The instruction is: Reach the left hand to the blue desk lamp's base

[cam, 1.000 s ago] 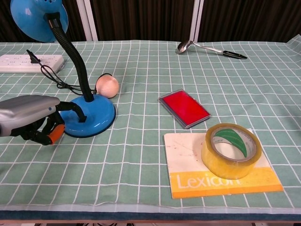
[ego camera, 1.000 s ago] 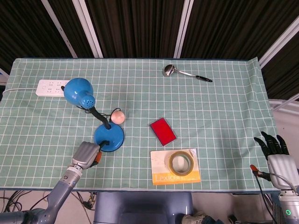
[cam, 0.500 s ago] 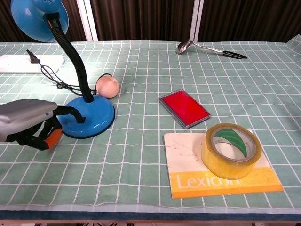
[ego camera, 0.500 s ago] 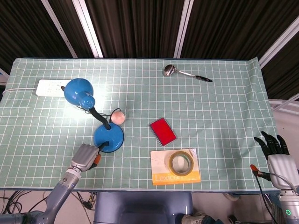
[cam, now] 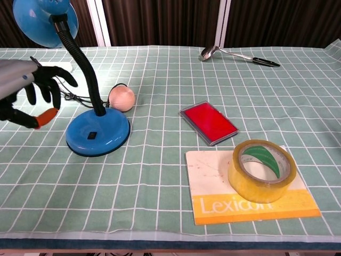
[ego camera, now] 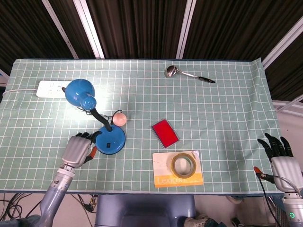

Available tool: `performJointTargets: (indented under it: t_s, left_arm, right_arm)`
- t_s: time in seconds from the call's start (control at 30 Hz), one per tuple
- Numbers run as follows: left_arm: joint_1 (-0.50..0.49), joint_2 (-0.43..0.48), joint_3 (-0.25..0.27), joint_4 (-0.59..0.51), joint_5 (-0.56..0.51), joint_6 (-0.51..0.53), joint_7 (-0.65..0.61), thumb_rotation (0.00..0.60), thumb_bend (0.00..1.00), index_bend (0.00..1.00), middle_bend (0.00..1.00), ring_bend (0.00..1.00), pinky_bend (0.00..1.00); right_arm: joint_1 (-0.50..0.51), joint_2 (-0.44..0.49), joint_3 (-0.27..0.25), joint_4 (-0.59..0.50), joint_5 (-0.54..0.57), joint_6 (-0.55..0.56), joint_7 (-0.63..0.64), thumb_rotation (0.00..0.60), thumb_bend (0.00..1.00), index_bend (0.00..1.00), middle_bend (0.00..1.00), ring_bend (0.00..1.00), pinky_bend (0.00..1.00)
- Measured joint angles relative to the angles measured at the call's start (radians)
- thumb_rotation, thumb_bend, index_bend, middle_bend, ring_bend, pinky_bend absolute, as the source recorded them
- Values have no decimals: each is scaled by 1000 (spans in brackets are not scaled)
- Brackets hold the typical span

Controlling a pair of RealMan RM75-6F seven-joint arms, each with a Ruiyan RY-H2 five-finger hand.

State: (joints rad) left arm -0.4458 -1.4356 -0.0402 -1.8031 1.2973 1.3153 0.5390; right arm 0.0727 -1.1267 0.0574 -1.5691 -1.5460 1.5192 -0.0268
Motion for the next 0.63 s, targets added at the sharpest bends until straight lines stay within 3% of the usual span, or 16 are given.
performJointTargets:
  t_s: [0.23, 0.4, 0.63]
  left_arm:
    - [90, 168, 58, -123, 34, 89, -4, 600, 295, 165, 228, 156, 163]
    - [169, 238, 73, -147, 49, 193, -53, 600, 275, 139, 171, 105, 99]
    - [216, 306, 69, -161, 25, 205, -167, 600, 269, 136, 159, 96, 87]
  right_arm:
    - [0, 1, -1, -2, -1, -2, -2, 600, 240, 169, 81, 101, 0]
    - [4, 5, -8, 0, -12, -10, 2, 600, 240, 169, 80, 97, 0]
    - [5, 6, -7, 1, -13, -9, 5, 600, 239, 169, 80, 97, 0]
